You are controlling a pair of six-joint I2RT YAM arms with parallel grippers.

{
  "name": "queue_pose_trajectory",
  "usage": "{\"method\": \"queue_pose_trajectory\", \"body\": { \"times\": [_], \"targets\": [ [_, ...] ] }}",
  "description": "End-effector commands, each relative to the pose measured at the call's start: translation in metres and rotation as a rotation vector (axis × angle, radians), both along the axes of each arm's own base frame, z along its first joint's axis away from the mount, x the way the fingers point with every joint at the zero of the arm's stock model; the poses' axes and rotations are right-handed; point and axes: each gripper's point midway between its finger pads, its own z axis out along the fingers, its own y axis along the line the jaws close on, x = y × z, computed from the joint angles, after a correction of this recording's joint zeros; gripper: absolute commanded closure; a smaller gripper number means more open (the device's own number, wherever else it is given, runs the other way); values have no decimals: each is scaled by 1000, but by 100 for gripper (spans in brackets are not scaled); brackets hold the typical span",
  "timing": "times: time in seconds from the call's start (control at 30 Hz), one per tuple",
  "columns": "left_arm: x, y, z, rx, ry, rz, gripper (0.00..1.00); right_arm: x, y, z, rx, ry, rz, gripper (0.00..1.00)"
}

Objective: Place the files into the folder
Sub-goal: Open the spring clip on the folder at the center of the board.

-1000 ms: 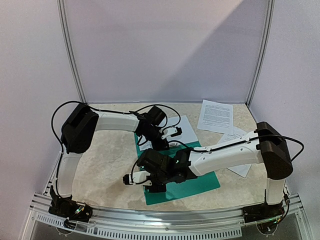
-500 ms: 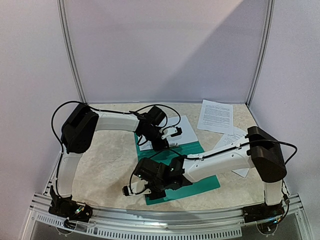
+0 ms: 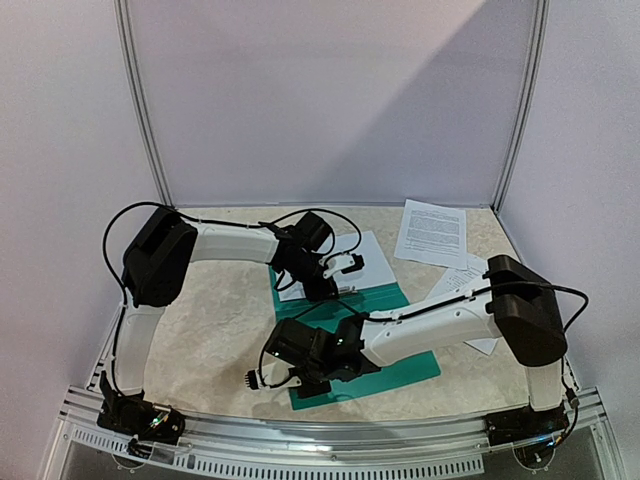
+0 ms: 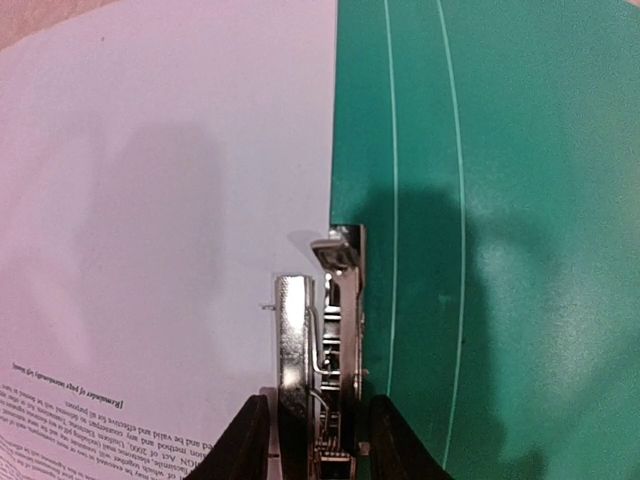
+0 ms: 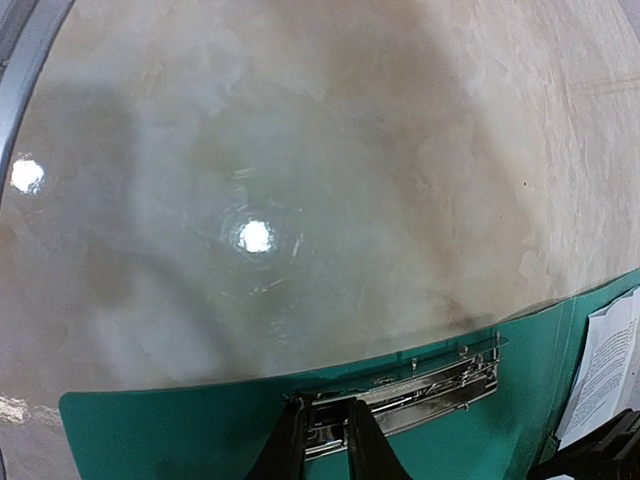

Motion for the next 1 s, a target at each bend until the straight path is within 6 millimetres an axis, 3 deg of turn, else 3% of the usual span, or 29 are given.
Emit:
{"method": "queue_pose_trajectory", "body": {
  "times": [0.0,0.13,0.47,0.6,0.9,0.97],
  "targets": [
    [-61,86,-117,398,225,2,64,-1,-6,-21,-82,2,7,85],
    [-61,86,-117,398,226,2,64,1,-9,-26,-138,-3,7,87],
    [-61,86,-117,398,226,2,65,-18,-45,-70,-321,128,-20,93],
    [-61,87,-118,401,227,3,65,-15,-47,-80,-354,121,-38,93],
    [-61,86,-118,401,228,3,65,-7,-32,-57,-234,112,-126,91],
    [-61,86,-119,401,229,3,65,1,-21,-41,-147,87,-160,87]
  ]
}}
